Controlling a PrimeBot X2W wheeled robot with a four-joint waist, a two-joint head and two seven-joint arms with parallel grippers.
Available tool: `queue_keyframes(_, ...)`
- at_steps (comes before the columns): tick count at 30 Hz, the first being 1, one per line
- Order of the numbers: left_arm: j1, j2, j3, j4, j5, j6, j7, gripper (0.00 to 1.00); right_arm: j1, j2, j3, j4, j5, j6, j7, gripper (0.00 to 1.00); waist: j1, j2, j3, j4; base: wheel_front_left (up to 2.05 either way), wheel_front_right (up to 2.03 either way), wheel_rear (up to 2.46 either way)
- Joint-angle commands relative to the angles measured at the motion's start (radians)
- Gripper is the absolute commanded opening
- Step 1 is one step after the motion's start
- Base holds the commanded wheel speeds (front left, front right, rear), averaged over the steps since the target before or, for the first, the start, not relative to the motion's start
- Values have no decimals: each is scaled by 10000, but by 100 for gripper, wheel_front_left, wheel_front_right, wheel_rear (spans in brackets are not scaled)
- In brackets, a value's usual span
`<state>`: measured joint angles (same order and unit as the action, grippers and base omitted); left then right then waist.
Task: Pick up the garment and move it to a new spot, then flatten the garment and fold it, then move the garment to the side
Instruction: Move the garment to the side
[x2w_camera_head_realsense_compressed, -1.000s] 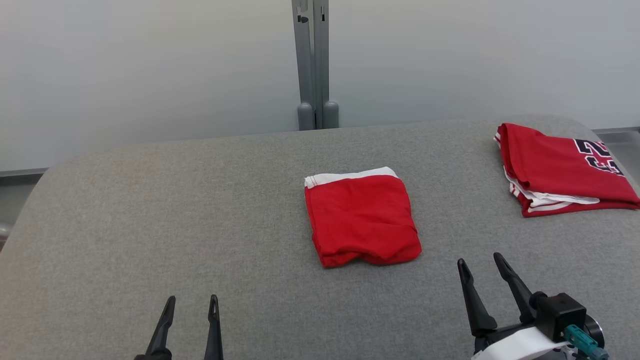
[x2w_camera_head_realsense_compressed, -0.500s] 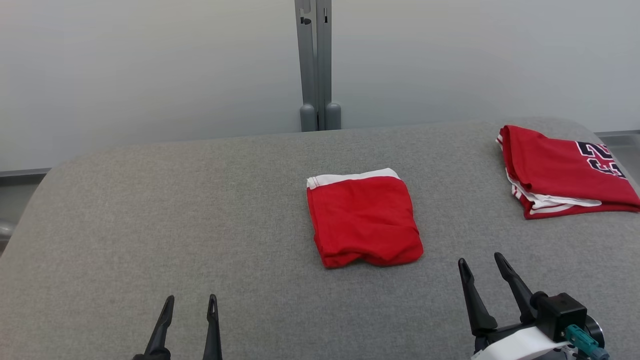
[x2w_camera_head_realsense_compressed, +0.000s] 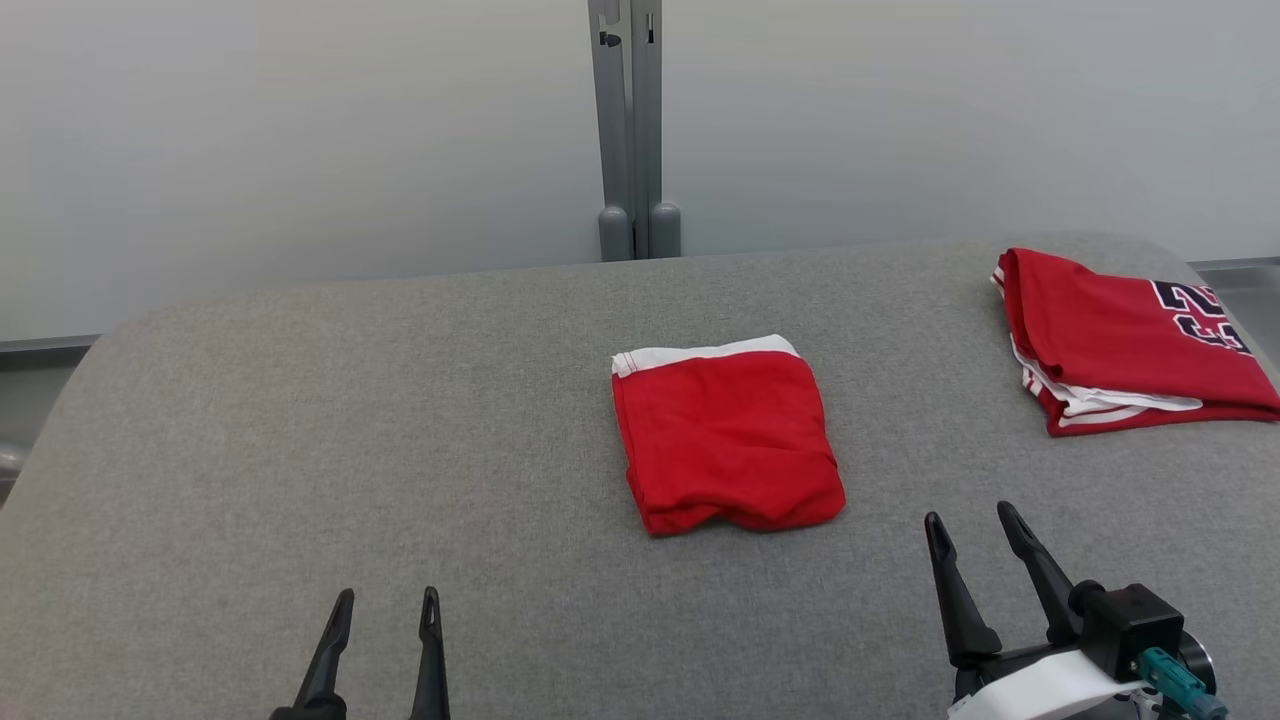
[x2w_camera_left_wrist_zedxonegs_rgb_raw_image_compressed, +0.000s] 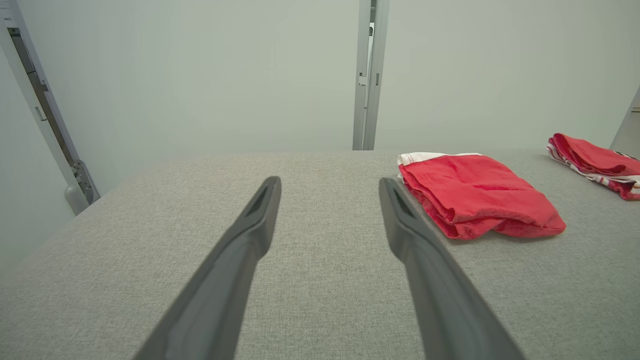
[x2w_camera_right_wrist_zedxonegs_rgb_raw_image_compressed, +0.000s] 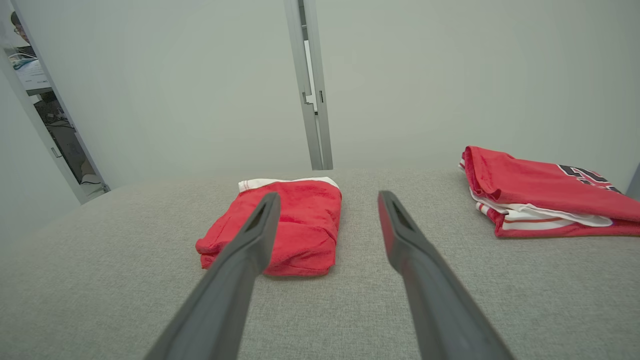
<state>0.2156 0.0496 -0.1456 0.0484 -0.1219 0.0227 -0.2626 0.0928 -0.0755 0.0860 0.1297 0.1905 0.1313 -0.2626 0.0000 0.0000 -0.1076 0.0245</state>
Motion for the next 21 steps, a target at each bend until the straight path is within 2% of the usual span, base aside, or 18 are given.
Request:
queue_keyframes(1,-108,21,-8,-32,-59,50,-22,100,44,-12,-19,-18,48,-14,-23,100,0,0,8,-6,0,0,0)
queue_keyframes(14,-203,21,-95,-29,-116,145,-22,100,104,-59,-42,0,115,-14,-23,100,0,0,105,27,0,0,0)
queue_keyframes(21,-416,21,-303,-85,-32,53,-22,100,-256,-58,-73,120,823,-14,-23,100,0,0,427,247,0,0,0)
